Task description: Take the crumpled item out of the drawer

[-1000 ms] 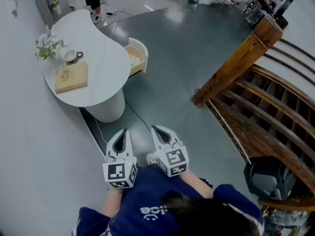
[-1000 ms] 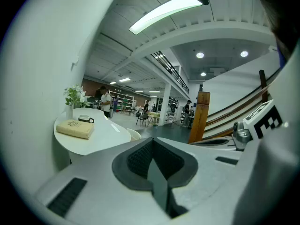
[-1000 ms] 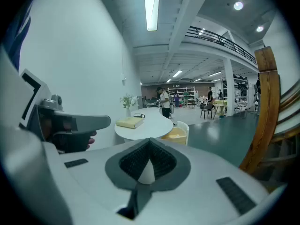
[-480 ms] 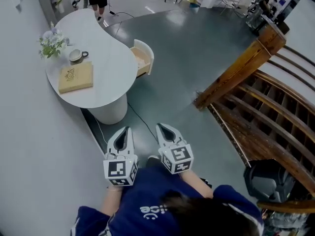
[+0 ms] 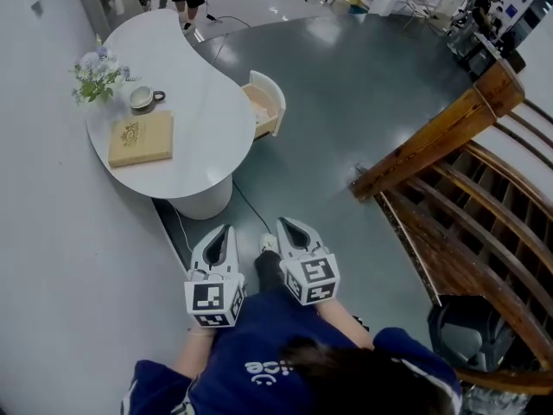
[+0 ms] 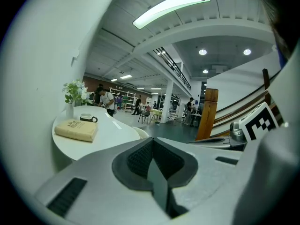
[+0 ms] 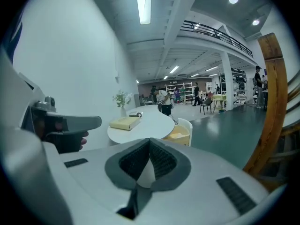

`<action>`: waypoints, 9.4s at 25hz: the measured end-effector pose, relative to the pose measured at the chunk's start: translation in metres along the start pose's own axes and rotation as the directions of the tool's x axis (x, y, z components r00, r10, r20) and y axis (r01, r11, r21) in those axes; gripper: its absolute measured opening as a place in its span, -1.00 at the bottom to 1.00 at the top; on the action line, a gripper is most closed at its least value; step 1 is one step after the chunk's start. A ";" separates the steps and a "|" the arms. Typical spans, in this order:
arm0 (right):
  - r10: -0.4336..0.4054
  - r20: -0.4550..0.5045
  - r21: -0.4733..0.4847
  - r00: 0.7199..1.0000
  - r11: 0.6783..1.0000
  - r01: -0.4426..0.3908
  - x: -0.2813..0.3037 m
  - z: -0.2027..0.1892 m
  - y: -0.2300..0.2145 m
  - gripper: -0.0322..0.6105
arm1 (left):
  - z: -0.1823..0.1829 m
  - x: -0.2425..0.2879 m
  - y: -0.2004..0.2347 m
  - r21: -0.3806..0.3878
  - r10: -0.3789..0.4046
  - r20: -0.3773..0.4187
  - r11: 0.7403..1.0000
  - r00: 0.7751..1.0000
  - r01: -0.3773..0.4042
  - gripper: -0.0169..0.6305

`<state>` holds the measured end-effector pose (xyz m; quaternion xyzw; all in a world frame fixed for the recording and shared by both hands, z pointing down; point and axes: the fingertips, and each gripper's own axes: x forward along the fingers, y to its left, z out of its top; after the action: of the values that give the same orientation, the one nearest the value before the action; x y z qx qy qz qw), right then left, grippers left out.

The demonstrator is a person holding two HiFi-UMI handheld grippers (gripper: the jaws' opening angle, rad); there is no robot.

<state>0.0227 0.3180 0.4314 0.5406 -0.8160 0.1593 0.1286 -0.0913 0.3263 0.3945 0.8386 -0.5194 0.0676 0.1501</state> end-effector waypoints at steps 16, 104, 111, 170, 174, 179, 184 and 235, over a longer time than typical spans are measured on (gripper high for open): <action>0.120 -0.048 -0.015 0.992 0.993 -0.121 0.107 0.038 -0.109 -0.88 | 0.033 0.144 0.014 -0.009 0.121 -0.032 0.993 0.992 -0.122 -0.93; 0.157 -0.727 0.036 0.669 0.981 -0.191 0.544 -0.023 -0.249 -0.33 | 0.095 0.417 0.202 -0.188 0.396 -0.129 0.891 0.909 -0.414 -0.93; 0.156 -0.799 0.077 0.581 0.984 -0.157 0.577 -0.052 -0.245 -0.28 | 0.087 0.431 0.206 -0.184 0.396 -0.167 0.887 0.903 -0.423 -0.93; 0.099 -0.773 -0.002 0.627 0.988 -0.157 0.553 -0.018 -0.241 -0.76 | 0.087 0.399 0.205 -0.150 0.407 -0.152 0.891 0.901 -0.428 -0.93; 0.098 -0.743 -0.025 0.662 0.984 -0.174 0.542 -0.005 -0.235 -0.76 | 0.085 0.393 0.204 -0.168 0.404 -0.148 0.889 0.903 -0.425 -0.93; 0.105 -0.705 -0.029 0.701 0.984 -0.177 0.528 0.011 -0.230 -0.76 | 0.080 0.385 0.199 -0.214 0.391 -0.147 0.884 0.908 -0.415 -0.93; 0.113 -0.656 -0.045 0.746 0.981 -0.188 0.512 0.031 -0.223 -0.76 | 0.077 0.380 0.197 -0.218 0.388 -0.152 0.884 0.909 -0.413 -0.93; 0.302 0.224 -0.253 0.927 0.936 -0.244 0.377 0.277 -0.168 -0.76 | 0.198 0.371 0.159 -0.019 0.280 0.244 0.959 0.929 -0.284 -0.93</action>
<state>0.0232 -0.1713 0.3416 0.4195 -0.9059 0.0119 0.0564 -0.0746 -0.1192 0.3358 0.7586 -0.6481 -0.0108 0.0668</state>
